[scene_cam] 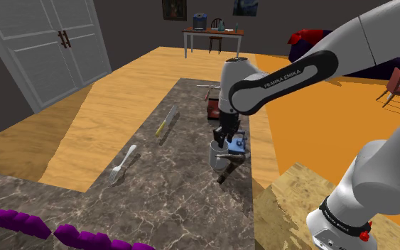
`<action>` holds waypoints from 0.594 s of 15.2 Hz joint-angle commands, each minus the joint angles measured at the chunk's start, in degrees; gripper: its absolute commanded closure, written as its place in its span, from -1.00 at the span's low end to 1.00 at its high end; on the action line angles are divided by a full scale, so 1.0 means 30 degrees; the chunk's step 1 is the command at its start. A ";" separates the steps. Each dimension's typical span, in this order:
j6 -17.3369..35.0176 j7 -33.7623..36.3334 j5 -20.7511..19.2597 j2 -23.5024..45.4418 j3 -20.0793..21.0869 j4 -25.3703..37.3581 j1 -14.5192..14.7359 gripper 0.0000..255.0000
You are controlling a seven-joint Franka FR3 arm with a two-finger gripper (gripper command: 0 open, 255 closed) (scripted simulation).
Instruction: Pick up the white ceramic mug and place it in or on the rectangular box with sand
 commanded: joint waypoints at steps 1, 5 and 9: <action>-0.0532 -0.0022 0.0068 -0.0119 0.0026 0.0101 0.0053 1.00; -0.1632 -0.0034 0.0098 -0.0669 -0.0025 0.0654 0.0057 1.00; -0.2720 -0.0039 0.0117 -0.1146 -0.0072 0.1267 0.0053 1.00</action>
